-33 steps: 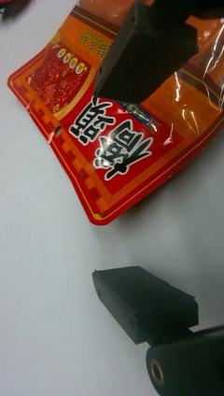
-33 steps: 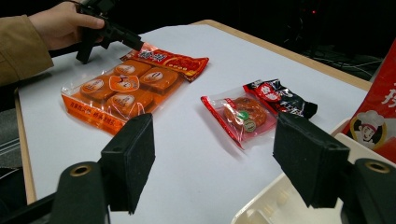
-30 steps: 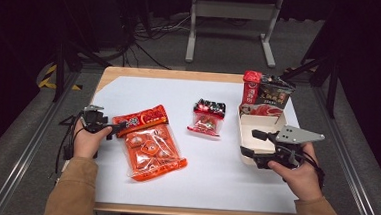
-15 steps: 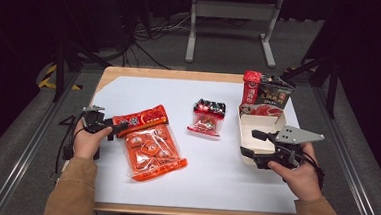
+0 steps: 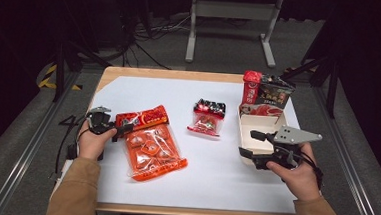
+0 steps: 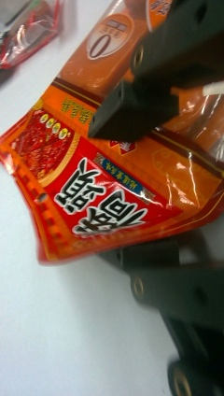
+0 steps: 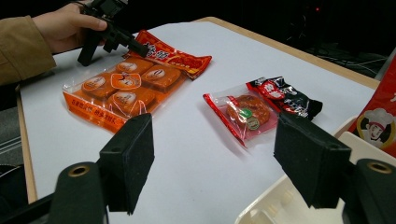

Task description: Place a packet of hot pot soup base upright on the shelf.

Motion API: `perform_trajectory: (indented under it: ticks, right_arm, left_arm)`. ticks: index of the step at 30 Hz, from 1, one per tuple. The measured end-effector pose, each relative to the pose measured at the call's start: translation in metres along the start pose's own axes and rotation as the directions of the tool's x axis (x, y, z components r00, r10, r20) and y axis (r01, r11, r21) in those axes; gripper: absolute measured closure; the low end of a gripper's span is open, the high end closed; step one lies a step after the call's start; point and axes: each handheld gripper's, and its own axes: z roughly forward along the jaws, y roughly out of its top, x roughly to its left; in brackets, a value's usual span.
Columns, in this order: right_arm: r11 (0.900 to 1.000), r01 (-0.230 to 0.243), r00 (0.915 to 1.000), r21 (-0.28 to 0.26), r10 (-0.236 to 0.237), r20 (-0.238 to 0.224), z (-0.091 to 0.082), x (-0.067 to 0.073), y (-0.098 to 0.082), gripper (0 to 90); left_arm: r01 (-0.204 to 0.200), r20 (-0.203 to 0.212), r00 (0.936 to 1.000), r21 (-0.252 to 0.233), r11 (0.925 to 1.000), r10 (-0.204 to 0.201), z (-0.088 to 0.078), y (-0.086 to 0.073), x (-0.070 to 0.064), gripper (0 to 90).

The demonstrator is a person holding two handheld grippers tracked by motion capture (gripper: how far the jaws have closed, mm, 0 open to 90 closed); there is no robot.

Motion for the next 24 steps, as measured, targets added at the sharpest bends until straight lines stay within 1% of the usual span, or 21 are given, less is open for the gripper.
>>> perform_trajectory:
  ticks: [1, 3, 5, 6, 8, 9, 11, 12, 13, 14, 17, 20, 24]
  right_arm:
    - [1.000, 0.000, 1.0000, 0.001, 0.000, 0.000, 0.000, 0.000, 0.000, 29.8]
    - [1.000, -0.002, 1.0000, 0.000, 0.002, -0.002, 0.001, 0.000, 0.000, 29.7]
    - [1.000, 0.000, 1.0000, 0.003, 0.000, 0.001, 0.001, 0.000, 0.000, 29.6]
    - [1.000, -0.002, 1.0000, 0.006, 0.002, 0.005, 0.001, 0.000, 0.000, 29.6]
    - [1.000, -0.006, 0.9999, 0.008, 0.006, 0.009, 0.001, -0.001, -0.001, 29.5]
    - [1.000, -0.006, 0.9999, 0.008, 0.006, 0.009, 0.001, -0.001, -0.001, 29.5]
    - [1.000, -0.009, 0.9999, 0.008, 0.009, 0.010, 0.001, -0.001, -0.001, 29.6]
    - [1.000, -0.008, 0.9999, 0.007, 0.008, 0.010, 0.001, -0.001, -0.001, 29.6]
    - [1.000, -0.007, 0.9999, 0.006, 0.007, 0.010, 0.001, -0.001, -0.001, 29.6]
    - [1.000, -0.007, 0.9999, 0.006, 0.007, 0.010, 0.001, -0.001, -0.001, 29.6]
    - [1.000, -0.006, 0.9999, 0.007, 0.006, 0.011, 0.001, -0.001, -0.001, 29.6]
    - [1.000, -0.007, 0.9999, 0.006, 0.007, 0.012, 0.001, -0.001, -0.001, 29.6]
    - [1.000, -0.005, 0.9999, 0.004, 0.005, 0.014, 0.000, -0.001, -0.001, 29.8]
  left_arm:
    - [-0.009, -0.011, 0.9999, 0.001, 1.0000, 0.009, 0.001, 0.000, -0.001, 58.9]
    - [-0.016, -0.031, 0.9994, 0.001, 0.9999, 0.016, 0.001, 0.000, -0.003, 65.9]
    - [-0.013, -0.048, 0.9987, -0.004, 0.9999, 0.013, 0.000, -0.001, -0.003, 75.0]
    - [-0.011, -0.050, 0.9987, -0.005, 0.9999, 0.010, 0.000, -0.001, -0.004, 79.3]
    - [-0.016, -0.038, 0.9992, -0.017, 0.9997, 0.015, -0.002, -0.001, -0.004, 87.0]
    - [-0.016, -0.038, 0.9992, -0.017, 0.9997, 0.015, -0.002, -0.001, -0.004, 88.5]
    - [-0.012, -0.020, 0.9997, -0.037, 0.9992, 0.011, -0.003, -0.002, -0.003, 89.8]
    - [-0.007, -0.016, 0.9998, -0.039, 0.9992, 0.006, -0.004, -0.002, -0.002, 90.0]
    - [0.011, 0.001, 0.9999, -0.054, 0.9985, -0.011, -0.006, -0.001, -0.002, 90.0]
    - [0.016, 0.005, 0.9999, -0.059, 0.9981, -0.016, -0.007, -0.001, -0.003, 90.0]
    - [0.005, 0.001, 1.0000, -0.062, 0.9981, -0.005, -0.010, 0.001, -0.005, 90.0]
    - [0.005, 0.000, 1.0000, -0.063, 0.9980, -0.005, -0.011, 0.002, -0.007, 90.0]
    - [0.003, 0.011, 0.9999, -0.086, 0.9963, -0.002, -0.017, 0.005, -0.010, 90.0]
